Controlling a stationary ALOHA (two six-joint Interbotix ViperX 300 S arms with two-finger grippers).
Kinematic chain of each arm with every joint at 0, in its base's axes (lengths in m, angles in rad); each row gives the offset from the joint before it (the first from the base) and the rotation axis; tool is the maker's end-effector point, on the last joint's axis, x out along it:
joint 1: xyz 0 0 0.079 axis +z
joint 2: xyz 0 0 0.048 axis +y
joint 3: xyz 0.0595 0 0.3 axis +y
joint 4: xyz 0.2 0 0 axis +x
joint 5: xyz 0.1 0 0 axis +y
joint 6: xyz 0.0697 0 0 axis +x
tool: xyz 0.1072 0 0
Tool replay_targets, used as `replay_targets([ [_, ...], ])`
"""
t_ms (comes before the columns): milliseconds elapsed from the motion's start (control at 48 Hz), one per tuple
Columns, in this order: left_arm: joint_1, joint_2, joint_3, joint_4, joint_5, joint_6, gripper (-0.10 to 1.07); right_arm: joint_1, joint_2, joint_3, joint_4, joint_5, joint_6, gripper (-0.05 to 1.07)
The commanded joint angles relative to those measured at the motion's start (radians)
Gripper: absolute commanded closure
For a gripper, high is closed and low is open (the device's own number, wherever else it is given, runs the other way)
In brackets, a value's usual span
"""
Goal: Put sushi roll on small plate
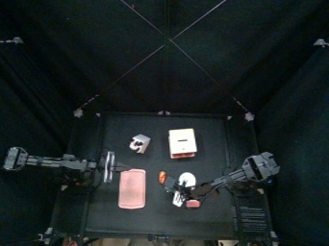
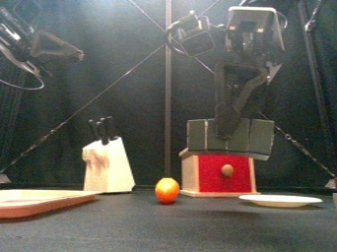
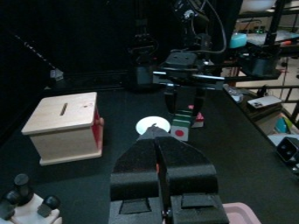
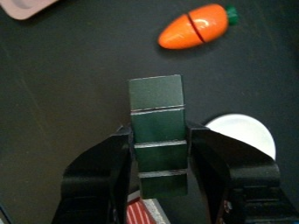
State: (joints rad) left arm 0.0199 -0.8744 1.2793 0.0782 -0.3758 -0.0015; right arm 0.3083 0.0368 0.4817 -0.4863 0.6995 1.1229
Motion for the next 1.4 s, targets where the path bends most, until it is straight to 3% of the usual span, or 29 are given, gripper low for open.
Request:
replay_targets([
  [0, -0.003, 0.002, -0.011, -0.011, -0.011, -0.002, 1.00, -0.005, -0.084, 0.044, -0.035, -0.003, 0.075, 0.42],
  [292, -0.006, 0.002, -0.003, -0.040, -0.011, 0.000, 1.00, -0.032, -0.172, 0.173, -0.083, -0.003, 0.224, 0.42],
  [625, -0.006, 0.003, 0.005, -0.052, -0.011, -0.002, 1.00, -0.086, -0.167, 0.230, -0.058, -0.006, 0.225, 0.42],
  [1125, -0.005, 0.002, 0.011, -0.060, -0.011, -0.002, 1.00, -0.091, -0.160, 0.265, -0.031, -0.052, 0.225, 0.41],
  [1250, -0.006, 0.003, 0.011, -0.060, -0.009, 0.000, 1.00, -0.092, -0.155, 0.265, -0.025, -0.052, 0.225, 0.36],
  [1375, -0.006, 0.002, 0.012, -0.060, -0.011, 0.000, 1.00, -0.094, -0.146, 0.264, -0.025, -0.052, 0.225, 0.24],
])
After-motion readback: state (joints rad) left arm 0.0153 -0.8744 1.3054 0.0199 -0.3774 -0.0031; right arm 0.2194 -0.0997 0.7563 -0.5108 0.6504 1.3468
